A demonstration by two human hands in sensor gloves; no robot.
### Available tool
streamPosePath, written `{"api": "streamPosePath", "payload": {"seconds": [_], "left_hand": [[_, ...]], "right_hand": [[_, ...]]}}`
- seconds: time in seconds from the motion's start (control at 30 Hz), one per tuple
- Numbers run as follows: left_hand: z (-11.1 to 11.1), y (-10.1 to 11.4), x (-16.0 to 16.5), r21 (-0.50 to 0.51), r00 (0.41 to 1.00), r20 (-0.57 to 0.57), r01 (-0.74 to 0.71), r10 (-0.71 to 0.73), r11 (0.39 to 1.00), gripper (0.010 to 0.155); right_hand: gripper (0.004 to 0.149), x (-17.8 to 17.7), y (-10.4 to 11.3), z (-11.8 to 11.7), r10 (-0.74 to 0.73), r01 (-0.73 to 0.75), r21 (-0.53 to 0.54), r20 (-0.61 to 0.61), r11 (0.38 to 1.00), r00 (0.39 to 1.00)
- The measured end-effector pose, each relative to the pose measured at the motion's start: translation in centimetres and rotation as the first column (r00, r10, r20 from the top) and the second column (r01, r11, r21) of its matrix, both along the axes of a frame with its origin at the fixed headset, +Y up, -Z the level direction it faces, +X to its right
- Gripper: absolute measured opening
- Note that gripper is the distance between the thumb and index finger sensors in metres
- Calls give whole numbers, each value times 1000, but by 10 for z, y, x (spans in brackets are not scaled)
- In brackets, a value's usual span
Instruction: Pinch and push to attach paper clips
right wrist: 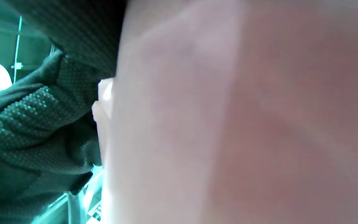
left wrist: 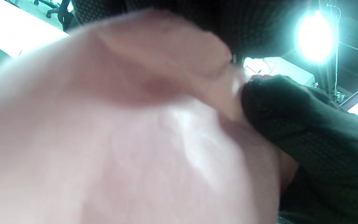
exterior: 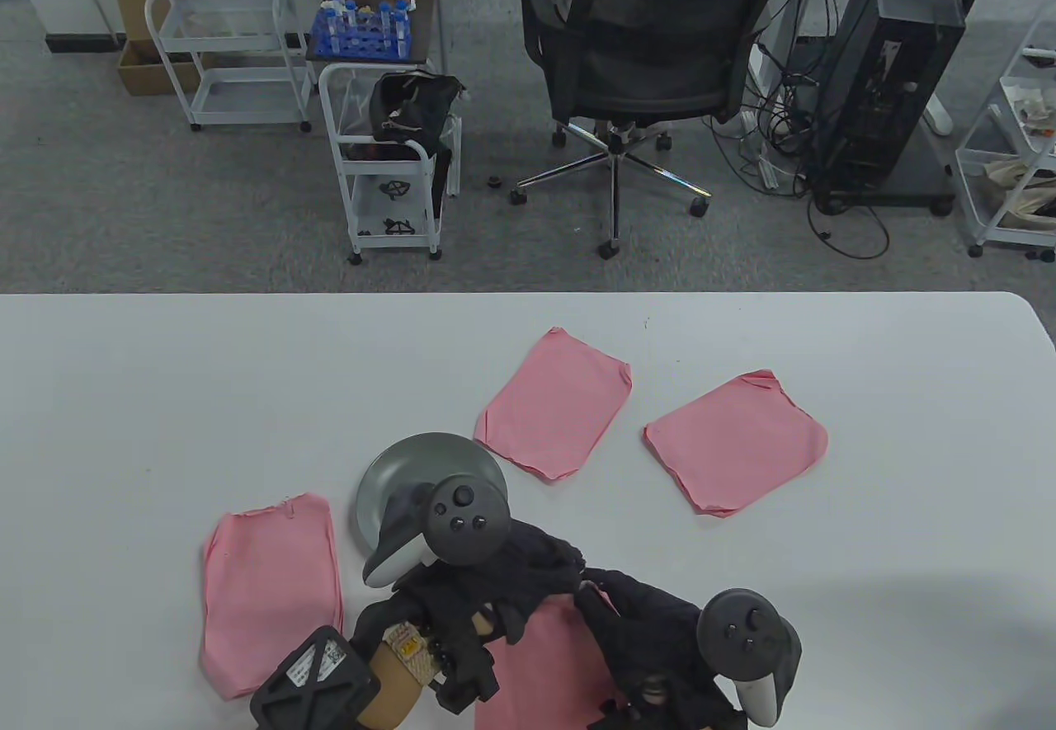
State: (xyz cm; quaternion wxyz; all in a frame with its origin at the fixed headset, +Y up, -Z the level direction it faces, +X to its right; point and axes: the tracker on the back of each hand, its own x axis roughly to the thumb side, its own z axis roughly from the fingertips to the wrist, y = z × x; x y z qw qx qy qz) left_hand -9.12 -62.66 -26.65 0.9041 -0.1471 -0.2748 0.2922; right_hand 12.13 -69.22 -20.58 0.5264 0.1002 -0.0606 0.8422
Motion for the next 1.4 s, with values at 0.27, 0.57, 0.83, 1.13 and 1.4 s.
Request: {"api": "streamPosePath", "payload": {"seconds": [0.27, 0.57, 0.83, 1.13, 1.4], "left_hand": [[3, 4, 2, 6, 1000, -24, 3, -3, 1000, 44], [8, 5, 3, 38, 998, -61, 16, -14, 999, 43], [13, 3, 8, 91, 999, -41, 3, 1, 996, 43], [-3, -22, 9, -50, 993, 115, -7, 13, 999, 47], [13, -23, -60, 231, 970, -159, -146, 185, 962, 91]], "right_hand": [[41, -6, 11, 9, 156, -165, 120, 83, 979, 984], [41, -11, 14, 14, 224, -246, 169, 141, 954, 964], [41, -5, 7, 9, 79, -90, 136, 80, 987, 994], [43, -1, -9, -1, -28, 29, 71, -20, 997, 999], [42, 16, -15, -7, -220, 220, -25, 8, 975, 976]]}}
